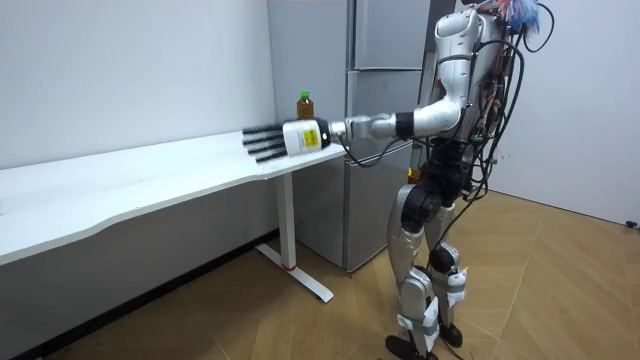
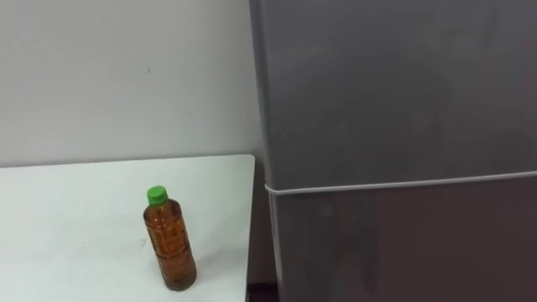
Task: Put the bottle in the upper fridge
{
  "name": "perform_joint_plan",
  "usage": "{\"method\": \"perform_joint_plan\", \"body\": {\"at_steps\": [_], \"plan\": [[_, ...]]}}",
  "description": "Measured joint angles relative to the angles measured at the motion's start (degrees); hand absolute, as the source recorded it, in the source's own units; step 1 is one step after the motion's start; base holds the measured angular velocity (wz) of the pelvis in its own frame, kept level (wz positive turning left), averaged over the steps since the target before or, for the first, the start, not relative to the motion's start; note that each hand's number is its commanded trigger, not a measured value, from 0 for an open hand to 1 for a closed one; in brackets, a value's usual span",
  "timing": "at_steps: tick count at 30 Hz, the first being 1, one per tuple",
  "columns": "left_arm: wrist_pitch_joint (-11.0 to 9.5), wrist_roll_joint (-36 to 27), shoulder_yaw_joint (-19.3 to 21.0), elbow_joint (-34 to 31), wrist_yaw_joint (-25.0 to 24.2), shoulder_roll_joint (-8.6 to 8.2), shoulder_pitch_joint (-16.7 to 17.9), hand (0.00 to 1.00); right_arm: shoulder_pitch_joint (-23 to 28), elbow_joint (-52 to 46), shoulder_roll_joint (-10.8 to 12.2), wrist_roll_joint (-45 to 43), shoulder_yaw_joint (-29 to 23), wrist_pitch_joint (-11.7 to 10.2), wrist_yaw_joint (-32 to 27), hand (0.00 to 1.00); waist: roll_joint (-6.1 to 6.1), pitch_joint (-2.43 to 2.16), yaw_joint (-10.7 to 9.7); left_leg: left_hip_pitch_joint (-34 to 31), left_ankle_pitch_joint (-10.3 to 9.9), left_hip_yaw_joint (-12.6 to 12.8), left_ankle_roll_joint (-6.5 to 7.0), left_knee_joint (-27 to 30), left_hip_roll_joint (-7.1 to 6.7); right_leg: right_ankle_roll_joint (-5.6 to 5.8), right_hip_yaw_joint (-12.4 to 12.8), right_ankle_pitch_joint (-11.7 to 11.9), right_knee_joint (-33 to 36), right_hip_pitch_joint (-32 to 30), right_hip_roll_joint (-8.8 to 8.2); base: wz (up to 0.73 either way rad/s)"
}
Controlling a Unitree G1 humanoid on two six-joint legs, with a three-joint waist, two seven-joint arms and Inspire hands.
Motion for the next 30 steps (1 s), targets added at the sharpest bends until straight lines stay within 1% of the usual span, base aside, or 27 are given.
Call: {"method": "perform_joint_plan", "body": {"at_steps": [1,2,3,5,6,7,8,11,12,13,14,16,17,18,20,21,22,24,27,28,30], "plan": [[0.0,0.0,0.0,-1.4,0.3,0.03,-0.3,0.00,0.2,-0.2,0.1,0.0,0.0,0.1,-0.1,0.00,-0.01,0.01,0.0,0.0,0.0,0.0,0.00,0.0,0.01,0.00,0.0,0.0,0.0,0.0,0.01,0.00],[0.1,0.1,-0.1,-4.7,0.5,0.04,-0.4,0.00,0.2,-0.8,0.3,-0.1,-0.1,0.4,-0.6,0.00,0.24,-0.06,0.0,-0.2,0.0,0.0,0.00,0.1,0.01,0.00,-0.1,0.0,-0.1,0.0,-0.01,0.00],[0.2,0.5,-0.1,-8.5,0.4,0.04,-0.5,0.00,0.6,-1.7,0.4,-0.1,0.0,0.7,-0.8,0.00,0.16,-0.02,0.0,-0.3,0.0,0.0,0.00,0.3,0.01,0.00,-0.1,0.0,-0.1,-0.1,-0.01,0.00],[0.2,1.0,-0.1,-12.4,-0.2,0.11,-1.1,0.00,0.8,-2.2,0.6,-0.3,0.0,0.7,-1.5,0.00,0.17,-0.01,0.0,-0.3,0.0,0.0,0.00,0.4,0.00,0.00,-0.2,0.0,0.0,-0.1,-0.06,0.00],[0.2,1.7,-0.1,-14.1,-1.1,0.15,-1.7,0.00,0.8,-2.2,0.7,-0.8,-0.1,0.7,-1.8,0.00,0.45,-0.04,-0.1,-0.4,0.0,0.0,0.01,0.4,-0.01,0.00,-0.2,0.0,-0.1,-0.1,-0.05,0.00],[0.4,1.7,-0.1,-15.2,-1.4,0.14,-1.9,0.00,0.8,-2.2,0.7,-1.1,-0.1,0.7,-1.8,0.00,0.37,-0.16,-0.2,-0.4,0.0,0.0,0.01,0.4,-0.03,0.00,-0.2,0.0,-0.1,-0.1,-0.10,0.00],[0.6,1.7,-0.1,-17.3,-2.1,0.14,-2.4,0.00,0.7,-2.3,0.7,-1.3,0.0,0.7,-1.6,0.00,0.37,-0.19,-0.3,-0.4,0.0,-0.1,0.01,0.4,-0.03,0.00,-0.2,0.0,-0.1,-0.1,-0.13,0.03],[0.7,2.1,-0.3,-21.4,-4.6,0.36,-4.7,0.00,0.0,-2.1,0.7,-1.4,0.0,0.7,-1.4,0.00,0.48,-0.13,-0.8,-0.5,0.0,-0.2,0.01,0.4,-0.04,0.00,-0.4,0.0,-0.1,-0.1,-0.14,0.02],[0.7,2.1,-0.4,-21.9,-5.1,0.42,-5.1,0.00,-0.1,-2.0,0.7,-1.4,0.0,0.7,-1.3,0.00,0.53,-0.10,-1.0,-0.5,0.0,-0.2,0.01,0.4,-0.06,0.00,-0.5,0.0,-0.1,-0.1,-0.15,0.05],[0.8,1.9,-1.1,-22.3,-5.9,0.47,-6.0,0.00,-0.2,-2.0,0.6,-1.2,0.1,0.7,-0.9,0.00,0.43,0.10,-1.6,-0.5,0.0,-0.4,0.03,0.4,-0.18,0.02,-0.7,0.0,-0.1,0.1,-0.13,0.07],[1.0,1.5,-2.3,-22.7,-6.5,0.47,-6.9,0.00,-0.2,-2.3,0.6,-1.1,0.5,0.7,-0.7,0.00,0.78,0.06,-1.9,-0.6,0.0,-0.4,0.03,0.4,-0.25,0.04,-0.7,0.0,-0.1,0.0,-0.12,0.05],[1.6,1.6,-5.0,-23.1,-7.7,0.46,-9.2,0.00,-0.6,-2.3,0.6,-1.3,1.3,0.7,-0.3,0.00,0.86,0.03,-2.2,-0.5,0.0,-0.3,0.04,0.4,-0.23,0.05,-0.5,0.0,-0.1,-0.3,-0.14,-0.03],[2.1,1.6,-6.7,-23.1,-9.0,0.46,-11.1,0.00,-0.9,-2.2,0.6,-1.3,1.7,0.7,-0.2,0.00,0.88,0.01,-2.2,-0.6,0.0,-0.3,0.04,0.4,-0.16,0.04,-0.2,0.0,0.0,-0.5,-0.12,-0.07],[2.4,1.6,-7.9,-23.1,-10.3,0.48,-12.7,0.00,-1.1,-2.1,0.7,-1.4,2.1,0.7,0.2,0.00,0.86,0.02,-2.8,-0.6,0.0,-0.3,0.04,0.5,-0.14,0.03,-0.2,0.0,0.0,-0.6,-0.18,-0.06],[2.5,1.7,-9.7,-23.1,-12.3,0.49,-14.6,0.00,-1.8,-2.1,0.7,-1.5,2.1,0.7,0.6,0.00,0.94,-0.05,-3.7,-1.0,0.0,-0.3,0.04,0.5,-0.17,0.04,-0.2,0.0,-0.1,-0.9,-0.45,0.00],[2.6,1.7,-11.2,-23.2,-13.5,0.49,-15.9,0.00,-2.0,-1.9,0.7,-1.5,2.2,0.7,0.6,0.00,0.89,-0.08,-4.6,-1.1,0.1,-0.2,0.04,0.5,-0.20,0.04,-0.3,0.0,-0.1,-1.1,-0.47,0.00],[2.7,1.5,-12.1,-23.3,-14.2,0.49,-16.5,0.00,-2.2,-1.8,0.7,-1.4,2.3,0.7,0.6,0.00,0.87,-0.07,-4.8,-1.2,0.1,-0.1,0.05,0.5,-0.21,0.04,-0.3,0.0,-0.1,-1.1,-0.47,0.00],[2.9,1.5,-15.5,-23.4,-17.3,0.48,-19.0,0.00,-2.5,-0.7,0.7,-1.1,2.3,0.7,0.7,0.00,0.71,0.00,-5.0,-1.2,0.1,0.3,0.05,0.4,-0.19,0.05,0.0,0.0,-0.1,-1.3,-0.49,-0.06],[3.0,1.4,-18.1,-23.4,-20.6,0.48,-20.9,0.00,-3.4,0.5,0.7,-0.5,2.6,0.7,0.8,0.00,0.63,-0.02,-5.5,-1.1,0.1,0.3,0.05,0.4,-0.20,0.05,0.4,0.0,-0.1,-1.3,-0.51,-0.07],[3.0,1.3,-18.8,-23.4,-22.0,0.47,-21.4,0.00,-3.6,0.5,0.6,-0.3,2.9,0.7,0.8,0.00,0.64,-0.03,-6.3,-1.1,0.1,0.3,0.05,0.4,-0.20,0.05,0.5,0.0,-0.1,-1.3,-0.50,-0.04],[3.7,1.4,-20.8,-23.3,-23.8,0.48,-22.7,0.00,-4.1,1.4,0.6,-0.4,2.9,0.7,0.8,0.00,0.64,-0.02,-7.0,-0.9,0.1,0.3,0.05,0.4,-0.18,0.05,1.0,0.0,-0.1,-1.2,-0.44,-0.04]]}}
